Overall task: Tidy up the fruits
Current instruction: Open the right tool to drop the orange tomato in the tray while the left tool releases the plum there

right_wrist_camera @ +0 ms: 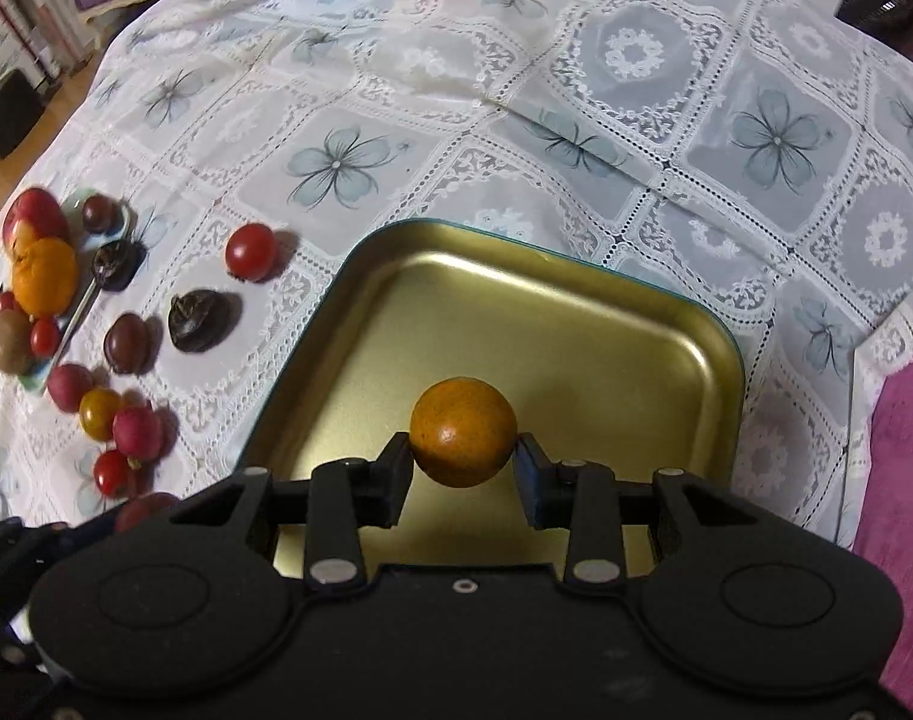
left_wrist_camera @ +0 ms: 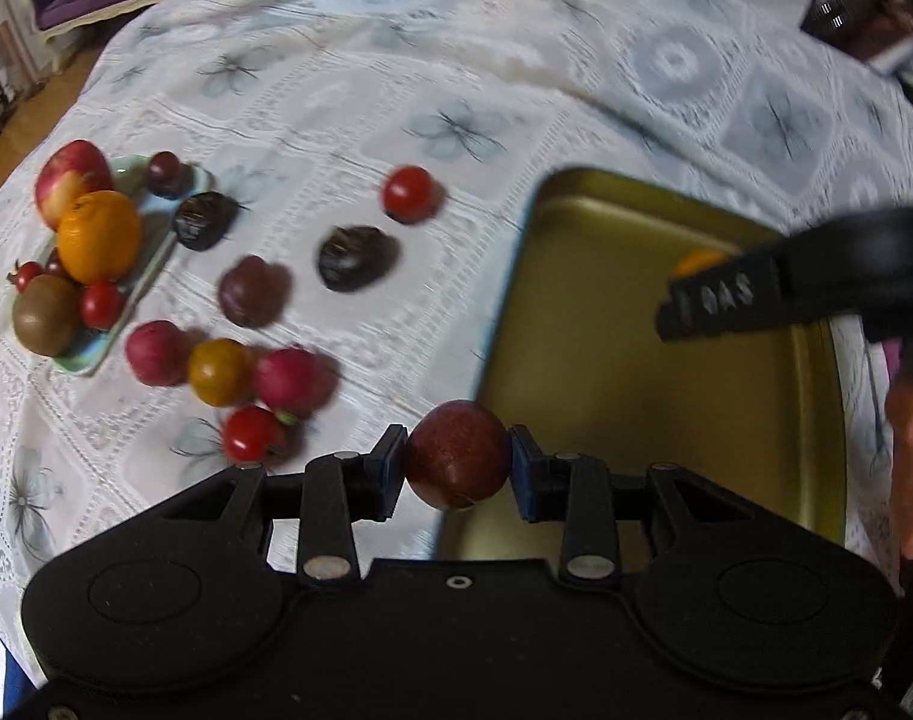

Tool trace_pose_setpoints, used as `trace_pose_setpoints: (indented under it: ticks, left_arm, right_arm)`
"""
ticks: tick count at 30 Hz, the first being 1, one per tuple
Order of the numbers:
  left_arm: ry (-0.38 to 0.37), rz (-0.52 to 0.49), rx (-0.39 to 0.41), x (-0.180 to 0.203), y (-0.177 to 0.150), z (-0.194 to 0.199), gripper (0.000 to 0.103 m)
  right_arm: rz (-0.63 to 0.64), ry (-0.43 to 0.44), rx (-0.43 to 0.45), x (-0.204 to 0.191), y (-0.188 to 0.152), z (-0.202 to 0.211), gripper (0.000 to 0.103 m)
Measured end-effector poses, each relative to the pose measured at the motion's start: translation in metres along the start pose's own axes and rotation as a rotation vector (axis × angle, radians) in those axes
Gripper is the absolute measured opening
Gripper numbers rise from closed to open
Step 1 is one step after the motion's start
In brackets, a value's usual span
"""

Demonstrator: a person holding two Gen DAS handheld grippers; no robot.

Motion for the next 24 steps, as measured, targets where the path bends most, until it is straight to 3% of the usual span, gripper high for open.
trace_pose_setpoints:
  ticks: [6, 11, 13, 17, 24]
  left_arm:
    - [0.062, 0.054, -0.02, 0.008, -0.007, -0.006, 0.045]
    - [0.102, 0.089, -0.014, 0.014, -0.005, -0.009, 0.045]
    - [0.124, 0.097, -0.011, 0.015, -0.004, -0.011, 0.045]
    - [0.13, 0.114, -0.003, 0.017, -0.001, -0.011, 0.045]
    - [0.144, 0.108, 0.011, 0.022, 0.002, -0.009, 0.046]
  right_arm:
    - [0.131, 0.048, -0.031, -0.002, -0.005, 0.001, 0.037]
    - [0.229, 0.023, -0.003, 0.001, -0.009, 0.007, 0.036]
    - [0.267, 0.02, 0.013, 0.002, -0.009, 0.011, 0.026]
    - [0.275, 0.079, 0.007, 0.007, -0.01, 0.011, 0.024]
    - [0.252, 0.097, 0.023, 0.009, -0.008, 0.014, 0.026]
Point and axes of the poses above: each gripper's, at about its wrist camera, not at the fingertips, and z roughly against the way its jaws point, x to its right, y to its top, the point moved 9 cm from there along -z, roughly the way its jaws point, and after that the axes turned 14 degrees about z, right-handed, at the moved point
